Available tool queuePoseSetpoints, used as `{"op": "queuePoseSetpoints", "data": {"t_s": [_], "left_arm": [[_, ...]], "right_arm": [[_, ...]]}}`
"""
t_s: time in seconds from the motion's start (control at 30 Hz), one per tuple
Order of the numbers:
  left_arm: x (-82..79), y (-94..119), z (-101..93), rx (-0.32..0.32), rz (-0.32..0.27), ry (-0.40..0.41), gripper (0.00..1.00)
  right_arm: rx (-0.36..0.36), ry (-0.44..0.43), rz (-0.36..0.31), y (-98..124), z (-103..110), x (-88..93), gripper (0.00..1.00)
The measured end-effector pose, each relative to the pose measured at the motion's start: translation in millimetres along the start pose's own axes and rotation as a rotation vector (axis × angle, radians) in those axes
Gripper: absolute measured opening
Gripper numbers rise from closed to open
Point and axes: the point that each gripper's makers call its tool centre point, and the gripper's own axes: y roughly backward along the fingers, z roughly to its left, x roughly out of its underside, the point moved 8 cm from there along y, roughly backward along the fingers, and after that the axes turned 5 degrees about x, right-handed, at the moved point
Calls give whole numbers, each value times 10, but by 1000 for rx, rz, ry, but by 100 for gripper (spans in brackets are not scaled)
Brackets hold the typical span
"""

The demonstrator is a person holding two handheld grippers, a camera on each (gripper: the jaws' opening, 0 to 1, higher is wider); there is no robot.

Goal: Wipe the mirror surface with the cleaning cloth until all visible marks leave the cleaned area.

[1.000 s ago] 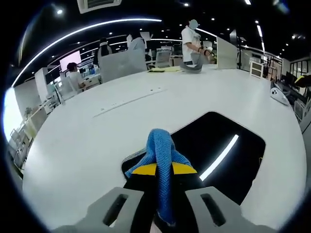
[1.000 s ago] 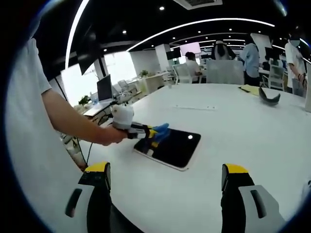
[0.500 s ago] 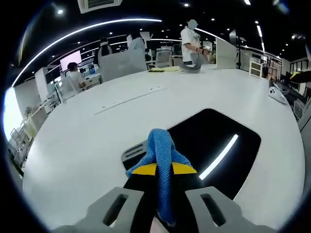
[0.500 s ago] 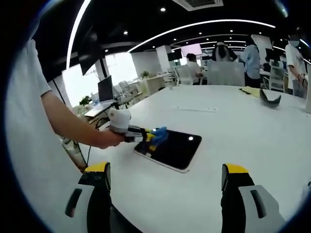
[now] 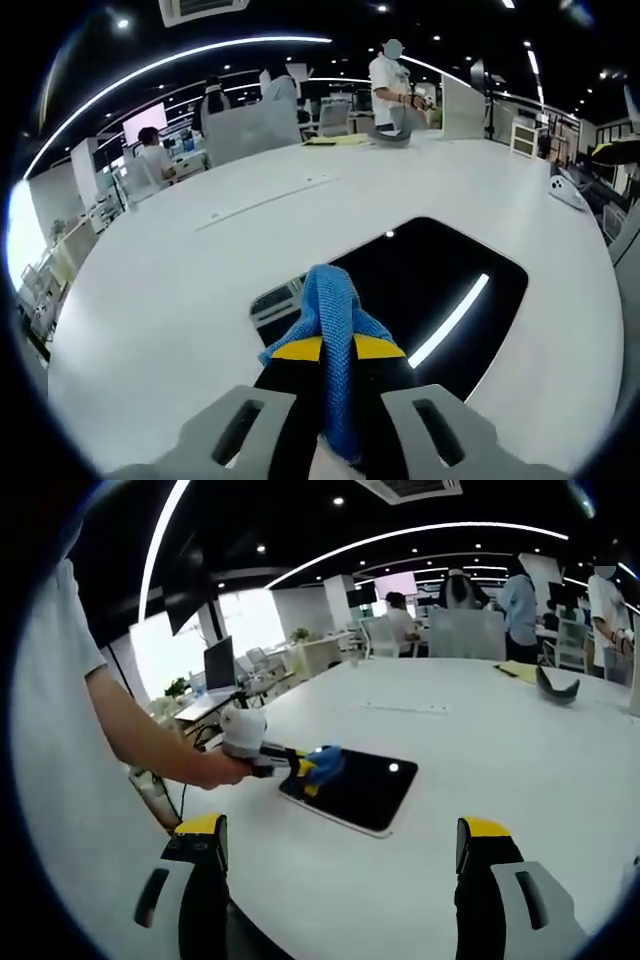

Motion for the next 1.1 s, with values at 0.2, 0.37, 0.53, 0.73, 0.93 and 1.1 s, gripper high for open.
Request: {"op": "queuePoseSetpoints", "data": {"t_s": [0.2,0.37,0.53,0.73,0.93,1.1], "left_arm": [[55,66,-13,0,-12,25,7],[88,105,-25,3,-12,12,7],[123,149,-31,10,-15,-2,7],[165,198,-48,3,-16,3,7],[197,251,-74,0,-11,36,7],[243,310,-114,-4,-17,33,7]], "right_arm": [[-3,8,-1,-1,0,-22,94],[-7,15,4,-5,10,-22,94],[-9,23,9,1,16,-17,95],[-5,22,5,20,6,-21,95],[-8,11,6,9,25,23,95],[-17,11,9,-11,60,34,94]]}}
